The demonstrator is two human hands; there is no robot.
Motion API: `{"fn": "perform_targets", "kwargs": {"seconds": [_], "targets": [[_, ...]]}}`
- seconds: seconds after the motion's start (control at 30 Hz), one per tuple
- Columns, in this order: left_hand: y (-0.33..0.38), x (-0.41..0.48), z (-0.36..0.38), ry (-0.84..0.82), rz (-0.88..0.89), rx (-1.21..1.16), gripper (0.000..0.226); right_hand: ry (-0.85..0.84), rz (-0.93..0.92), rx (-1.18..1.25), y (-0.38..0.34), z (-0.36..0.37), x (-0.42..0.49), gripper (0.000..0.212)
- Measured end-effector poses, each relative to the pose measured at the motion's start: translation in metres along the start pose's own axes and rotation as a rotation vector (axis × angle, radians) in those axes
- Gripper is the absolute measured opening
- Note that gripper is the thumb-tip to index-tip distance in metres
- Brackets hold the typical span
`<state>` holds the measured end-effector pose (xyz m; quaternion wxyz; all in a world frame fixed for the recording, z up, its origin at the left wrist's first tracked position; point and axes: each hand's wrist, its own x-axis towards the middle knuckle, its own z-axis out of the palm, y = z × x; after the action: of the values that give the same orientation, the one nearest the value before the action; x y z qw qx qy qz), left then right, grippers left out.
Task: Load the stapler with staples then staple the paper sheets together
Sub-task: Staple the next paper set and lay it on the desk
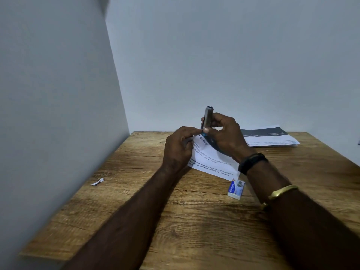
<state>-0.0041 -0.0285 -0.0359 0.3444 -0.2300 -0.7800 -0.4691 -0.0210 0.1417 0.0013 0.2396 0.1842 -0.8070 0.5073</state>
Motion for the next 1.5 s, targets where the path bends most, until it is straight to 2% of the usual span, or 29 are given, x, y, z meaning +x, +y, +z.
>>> {"fn": "perform_targets", "kwargs": {"seconds": [0.2,0.63,0.83,0.97,1.03,1.13,1.37,1.5], "targets": [[0.002,-0.002,0.001,-0.007,0.013,0.037,0.044,0.045,-0.007,-0.086,-0.002,0.001,-0.001,0.017],[0.004,-0.003,-0.001,-0.005,-0.048,-0.037,0.043,0.109,0.067,-0.092,-0.003,0.002,-0.002,0.016],[0.001,-0.002,0.004,-0.024,-0.265,-0.133,0.037,0.161,0.068,-0.034,-0.008,0.003,-0.004,0.02],[-0.002,0.002,0.005,0.043,-0.417,-0.173,0.044,0.264,0.105,-0.022,-0.014,-0.001,-0.005,0.021],[-0.004,0.005,0.001,0.059,-0.43,-0.117,0.051,0.266,0.165,-0.031,-0.017,-0.004,-0.004,0.022],[-0.004,0.011,-0.002,0.098,-0.432,-0.11,0.062,0.16,0.263,-0.24,-0.021,-0.007,-0.005,0.023],[-0.005,0.022,0.001,0.284,-0.568,-0.254,0.07,-0.251,0.475,-0.646,-0.03,0.001,-0.019,0.037],[-0.01,0.025,0.001,0.315,-0.653,-0.356,0.071,-0.326,0.479,-0.762,-0.029,0.007,-0.025,0.04]]}}
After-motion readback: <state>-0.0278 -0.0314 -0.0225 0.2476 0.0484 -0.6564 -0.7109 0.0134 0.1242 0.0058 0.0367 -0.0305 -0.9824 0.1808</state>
